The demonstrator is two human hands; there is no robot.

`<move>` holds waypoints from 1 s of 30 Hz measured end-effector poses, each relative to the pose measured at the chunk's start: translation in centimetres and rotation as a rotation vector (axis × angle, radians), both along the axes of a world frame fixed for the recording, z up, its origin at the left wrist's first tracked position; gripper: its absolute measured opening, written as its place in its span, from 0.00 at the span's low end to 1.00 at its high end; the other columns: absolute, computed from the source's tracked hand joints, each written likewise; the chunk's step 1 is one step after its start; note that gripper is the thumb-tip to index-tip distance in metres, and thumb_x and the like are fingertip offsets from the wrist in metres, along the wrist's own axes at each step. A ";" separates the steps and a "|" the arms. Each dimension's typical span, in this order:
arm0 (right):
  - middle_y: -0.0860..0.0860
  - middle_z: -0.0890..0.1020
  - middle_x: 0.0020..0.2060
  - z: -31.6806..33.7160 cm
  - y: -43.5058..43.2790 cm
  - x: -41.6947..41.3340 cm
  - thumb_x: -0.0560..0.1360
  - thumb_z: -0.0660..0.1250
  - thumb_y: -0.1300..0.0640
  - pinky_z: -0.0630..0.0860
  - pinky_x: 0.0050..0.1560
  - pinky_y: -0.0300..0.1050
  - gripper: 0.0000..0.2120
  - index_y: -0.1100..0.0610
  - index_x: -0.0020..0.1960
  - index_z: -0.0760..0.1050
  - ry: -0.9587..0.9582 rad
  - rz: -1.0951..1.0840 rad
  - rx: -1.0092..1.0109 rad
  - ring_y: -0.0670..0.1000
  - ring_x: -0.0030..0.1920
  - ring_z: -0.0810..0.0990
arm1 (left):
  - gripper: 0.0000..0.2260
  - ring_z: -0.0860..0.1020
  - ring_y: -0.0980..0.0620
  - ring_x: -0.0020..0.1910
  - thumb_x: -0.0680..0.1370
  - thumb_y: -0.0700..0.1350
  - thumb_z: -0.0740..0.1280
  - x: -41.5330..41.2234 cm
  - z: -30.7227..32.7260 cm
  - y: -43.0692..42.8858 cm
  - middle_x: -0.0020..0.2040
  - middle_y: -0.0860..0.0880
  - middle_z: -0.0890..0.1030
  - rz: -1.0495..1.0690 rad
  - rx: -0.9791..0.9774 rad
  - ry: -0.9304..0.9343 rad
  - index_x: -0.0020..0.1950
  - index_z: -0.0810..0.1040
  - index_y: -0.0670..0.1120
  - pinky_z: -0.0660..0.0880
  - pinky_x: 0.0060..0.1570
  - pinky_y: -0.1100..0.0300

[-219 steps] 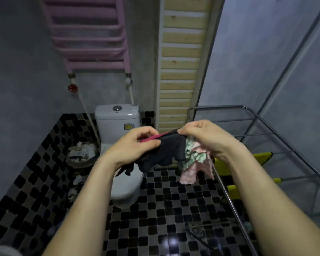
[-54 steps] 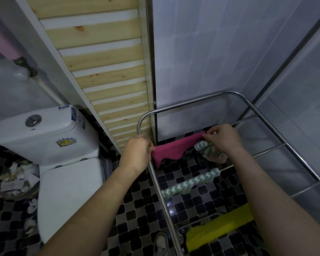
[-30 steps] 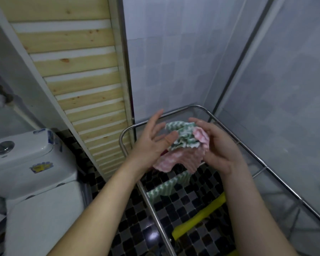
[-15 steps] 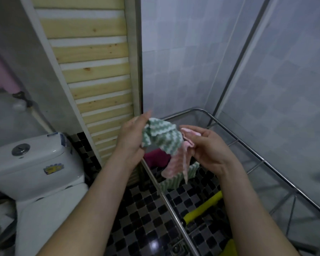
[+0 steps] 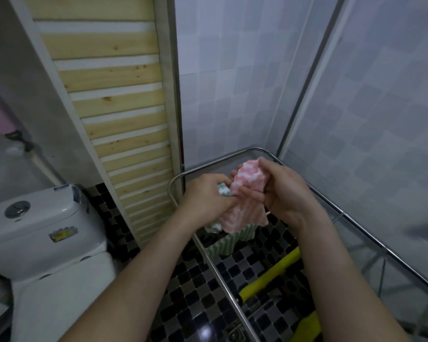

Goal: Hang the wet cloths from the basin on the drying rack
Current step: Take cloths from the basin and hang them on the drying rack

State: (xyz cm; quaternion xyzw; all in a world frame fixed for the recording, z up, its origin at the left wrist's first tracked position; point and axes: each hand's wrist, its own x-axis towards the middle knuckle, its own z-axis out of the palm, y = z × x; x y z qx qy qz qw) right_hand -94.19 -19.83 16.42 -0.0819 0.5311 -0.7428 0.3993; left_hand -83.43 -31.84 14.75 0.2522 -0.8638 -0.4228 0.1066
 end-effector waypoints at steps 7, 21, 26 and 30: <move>0.60 0.83 0.43 -0.3 3.3 -4.2 0.75 0.66 0.66 0.83 0.44 0.46 0.05 0.66 0.47 0.81 0.401 0.073 0.212 0.53 0.42 0.82 | 0.03 0.76 0.54 0.31 0.74 0.47 0.73 -2.3 1.4 -0.4 0.36 0.46 0.83 -0.126 0.260 0.050 0.41 0.85 0.49 0.71 0.30 0.64; 0.53 0.74 0.38 -1.7 4.7 -12.6 0.78 0.65 0.61 0.80 0.33 0.40 0.05 0.57 0.45 0.78 0.538 -0.082 0.327 0.47 0.36 0.73 | 0.11 0.81 0.54 0.49 0.71 0.51 0.73 -11.5 0.0 -0.2 0.52 0.52 0.85 -0.153 -0.190 -0.136 0.52 0.84 0.51 0.74 0.49 0.63; 0.54 0.82 0.33 -3.2 3.5 -15.4 0.75 0.70 0.62 0.81 0.41 0.45 0.03 0.58 0.48 0.78 0.638 0.142 0.432 0.50 0.35 0.81 | 0.24 0.74 0.59 0.61 0.71 0.52 0.75 -15.9 -1.2 1.4 0.60 0.53 0.80 -0.225 0.055 -0.018 0.65 0.77 0.50 0.66 0.57 0.66; 0.59 0.81 0.38 -4.0 3.7 -17.6 0.71 0.68 0.71 0.80 0.51 0.53 0.14 0.59 0.53 0.74 0.594 0.244 0.435 0.55 0.39 0.80 | 0.07 0.80 0.54 0.49 0.71 0.49 0.75 -18.2 -2.6 1.4 0.44 0.50 0.84 -0.178 -0.077 -0.037 0.45 0.85 0.48 0.72 0.47 0.62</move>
